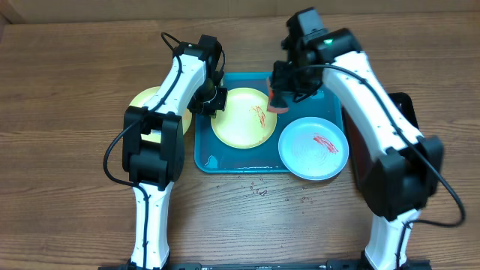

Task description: Clean dirty plates on tray and stack at the side

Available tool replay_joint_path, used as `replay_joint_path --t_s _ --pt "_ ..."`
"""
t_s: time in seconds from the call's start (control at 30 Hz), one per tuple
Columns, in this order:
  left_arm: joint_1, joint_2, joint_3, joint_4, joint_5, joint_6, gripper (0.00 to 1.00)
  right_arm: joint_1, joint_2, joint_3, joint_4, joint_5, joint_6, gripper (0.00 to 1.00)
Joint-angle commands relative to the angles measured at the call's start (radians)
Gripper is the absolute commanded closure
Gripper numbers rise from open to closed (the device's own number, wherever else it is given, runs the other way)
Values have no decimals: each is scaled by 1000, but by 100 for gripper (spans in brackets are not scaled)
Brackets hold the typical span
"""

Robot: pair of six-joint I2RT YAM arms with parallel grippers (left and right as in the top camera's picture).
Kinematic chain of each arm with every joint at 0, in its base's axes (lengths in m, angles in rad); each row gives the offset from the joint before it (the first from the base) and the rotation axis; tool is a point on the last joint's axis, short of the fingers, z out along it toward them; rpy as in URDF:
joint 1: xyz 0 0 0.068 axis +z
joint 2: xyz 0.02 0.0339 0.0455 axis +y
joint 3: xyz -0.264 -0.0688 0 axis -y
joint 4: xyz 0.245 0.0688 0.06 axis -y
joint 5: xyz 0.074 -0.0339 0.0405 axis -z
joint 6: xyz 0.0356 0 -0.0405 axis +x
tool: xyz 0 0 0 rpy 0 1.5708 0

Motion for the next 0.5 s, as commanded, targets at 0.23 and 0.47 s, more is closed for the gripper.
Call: replay_joint_path --t_s 0.23,0.47 --pt "-4 24 -50 19 -7 -16 96 33 146 0 67 -8 30 96" --pt "-4 24 -50 23 -7 -16 96 40 237 0 69 -8 36 96"
